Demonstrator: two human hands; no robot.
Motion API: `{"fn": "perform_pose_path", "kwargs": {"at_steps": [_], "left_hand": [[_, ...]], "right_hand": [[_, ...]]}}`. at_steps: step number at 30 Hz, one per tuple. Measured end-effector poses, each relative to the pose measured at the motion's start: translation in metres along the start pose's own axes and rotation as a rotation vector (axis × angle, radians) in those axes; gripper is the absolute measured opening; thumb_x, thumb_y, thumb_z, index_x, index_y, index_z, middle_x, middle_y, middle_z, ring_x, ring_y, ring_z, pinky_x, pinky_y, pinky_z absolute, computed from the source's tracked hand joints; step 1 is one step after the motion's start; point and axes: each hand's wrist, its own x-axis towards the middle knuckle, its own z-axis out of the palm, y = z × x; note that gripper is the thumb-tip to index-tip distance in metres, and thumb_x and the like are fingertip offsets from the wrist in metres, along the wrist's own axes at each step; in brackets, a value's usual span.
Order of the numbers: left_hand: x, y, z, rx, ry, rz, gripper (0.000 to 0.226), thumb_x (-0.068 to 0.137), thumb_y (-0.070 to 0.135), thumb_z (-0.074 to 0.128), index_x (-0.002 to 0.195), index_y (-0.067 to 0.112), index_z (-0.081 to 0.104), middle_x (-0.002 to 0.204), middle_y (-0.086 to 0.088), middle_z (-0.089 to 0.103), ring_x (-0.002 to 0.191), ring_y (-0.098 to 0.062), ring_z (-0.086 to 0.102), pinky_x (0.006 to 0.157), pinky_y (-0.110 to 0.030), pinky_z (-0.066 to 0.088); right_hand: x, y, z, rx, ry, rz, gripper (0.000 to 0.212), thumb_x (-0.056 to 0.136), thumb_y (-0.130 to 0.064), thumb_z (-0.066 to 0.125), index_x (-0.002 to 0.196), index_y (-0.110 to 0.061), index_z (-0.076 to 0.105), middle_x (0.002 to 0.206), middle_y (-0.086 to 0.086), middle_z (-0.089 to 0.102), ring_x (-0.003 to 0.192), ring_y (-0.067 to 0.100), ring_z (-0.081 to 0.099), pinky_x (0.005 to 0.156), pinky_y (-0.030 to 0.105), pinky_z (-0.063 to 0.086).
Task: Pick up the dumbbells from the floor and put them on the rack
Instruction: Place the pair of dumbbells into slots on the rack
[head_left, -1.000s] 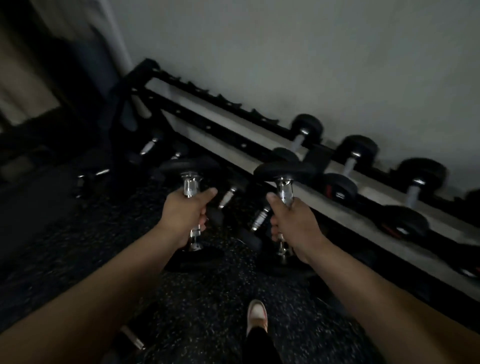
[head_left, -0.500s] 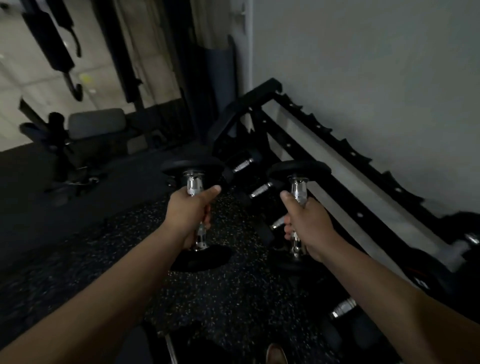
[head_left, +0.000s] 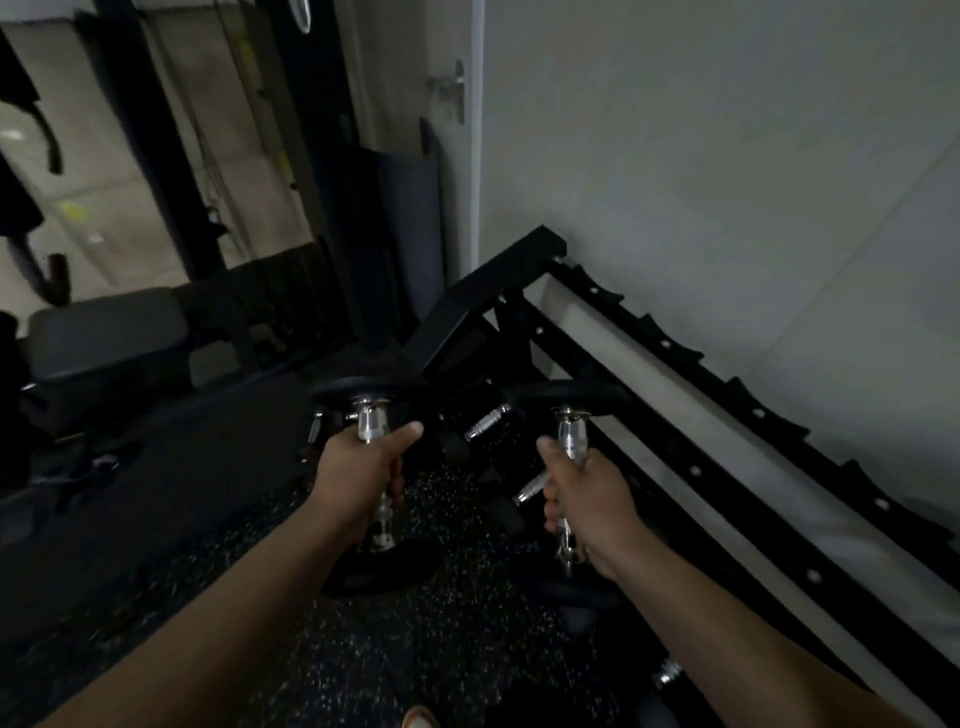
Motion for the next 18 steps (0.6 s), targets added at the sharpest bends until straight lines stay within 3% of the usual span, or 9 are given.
{"fn": "perform_pose_path", "kwargs": {"at_steps": [6, 11, 15, 18], "left_hand": [[0.113, 0.040, 0.034, 0.055, -0.125, -0.007, 0.043, 0.073, 0.035, 0.081, 0.051, 0.019, 0.047, 0.043, -0.006, 0.045, 0.035, -0.019, 0.041, 0.038, -0.026, 0.038], [0.204, 0.060, 0.096, 0.091, -0.243, -0.017, 0.043, 0.074, 0.031, 0.080, 0.052, 0.020, 0.045, 0.045, -0.007, 0.042, 0.032, -0.018, 0.037, 0.037, -0.025, 0.035], [0.264, 0.071, 0.148, 0.146, -0.345, -0.055, 0.045, 0.075, 0.031, 0.080, 0.042, 0.022, 0.051, 0.045, -0.007, 0.043, 0.032, -0.018, 0.037, 0.037, -0.023, 0.034], [0.298, 0.077, 0.185, 0.205, -0.429, -0.093, 0.045, 0.074, 0.033, 0.080, 0.047, 0.022, 0.046, 0.044, -0.006, 0.043, 0.031, -0.017, 0.037, 0.034, -0.020, 0.031]], "right_hand": [[0.083, -0.027, 0.022, 0.033, 0.099, 0.004, 0.037, 0.092, -0.042, 0.063, 0.086, -0.008, 0.049, 0.058, 0.005, 0.050, 0.040, 0.011, 0.046, 0.038, 0.023, 0.044], [0.168, -0.043, 0.018, 0.116, 0.188, 0.037, 0.037, 0.091, -0.041, 0.065, 0.093, -0.006, 0.054, 0.061, 0.006, 0.051, 0.043, 0.014, 0.047, 0.041, 0.027, 0.044], [0.227, -0.058, 0.003, 0.146, 0.269, 0.065, 0.034, 0.090, -0.039, 0.066, 0.082, -0.010, 0.050, 0.054, 0.004, 0.048, 0.041, 0.015, 0.044, 0.039, 0.026, 0.040], [0.259, -0.065, -0.010, 0.113, 0.364, 0.060, 0.038, 0.090, -0.039, 0.066, 0.075, -0.009, 0.049, 0.051, 0.006, 0.048, 0.039, 0.017, 0.044, 0.038, 0.025, 0.037]]}}
